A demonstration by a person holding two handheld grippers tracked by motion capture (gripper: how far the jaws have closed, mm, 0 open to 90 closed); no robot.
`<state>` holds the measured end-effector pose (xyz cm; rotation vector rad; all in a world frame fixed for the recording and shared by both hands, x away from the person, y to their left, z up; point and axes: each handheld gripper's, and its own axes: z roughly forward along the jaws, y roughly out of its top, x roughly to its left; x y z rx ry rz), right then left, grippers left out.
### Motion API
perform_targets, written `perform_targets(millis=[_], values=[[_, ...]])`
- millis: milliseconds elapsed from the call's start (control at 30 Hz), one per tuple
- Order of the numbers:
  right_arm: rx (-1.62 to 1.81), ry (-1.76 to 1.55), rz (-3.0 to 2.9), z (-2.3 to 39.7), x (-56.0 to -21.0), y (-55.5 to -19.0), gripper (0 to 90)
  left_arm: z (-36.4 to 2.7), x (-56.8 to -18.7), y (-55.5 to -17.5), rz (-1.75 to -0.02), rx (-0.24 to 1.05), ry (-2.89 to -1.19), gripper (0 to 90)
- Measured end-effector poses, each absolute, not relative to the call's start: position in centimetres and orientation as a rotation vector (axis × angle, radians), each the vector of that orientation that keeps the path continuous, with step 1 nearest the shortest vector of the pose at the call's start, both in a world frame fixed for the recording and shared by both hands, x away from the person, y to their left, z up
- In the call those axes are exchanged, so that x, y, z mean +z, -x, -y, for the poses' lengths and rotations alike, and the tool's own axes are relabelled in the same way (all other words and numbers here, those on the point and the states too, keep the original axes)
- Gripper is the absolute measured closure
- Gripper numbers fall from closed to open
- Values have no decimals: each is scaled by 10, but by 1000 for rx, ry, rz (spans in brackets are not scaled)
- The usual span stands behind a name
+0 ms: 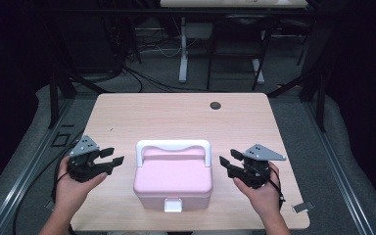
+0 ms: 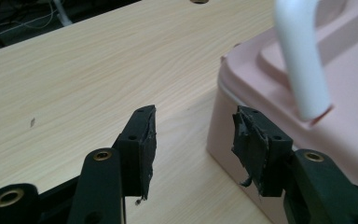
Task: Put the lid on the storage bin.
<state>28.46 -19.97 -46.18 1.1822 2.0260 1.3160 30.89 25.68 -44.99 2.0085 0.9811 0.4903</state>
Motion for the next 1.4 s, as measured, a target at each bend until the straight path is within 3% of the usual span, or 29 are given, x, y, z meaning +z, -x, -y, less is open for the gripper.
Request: perform_targets(millis=[467,1400], values=[[1275,-1257,-1962,217,-486,-286,506,-276,-488,-316,-1080,419,-1934,483],[1135,-1340,-1916,225,-540,-290,447,-289,-541,-320,-1181,456,-1984,428]])
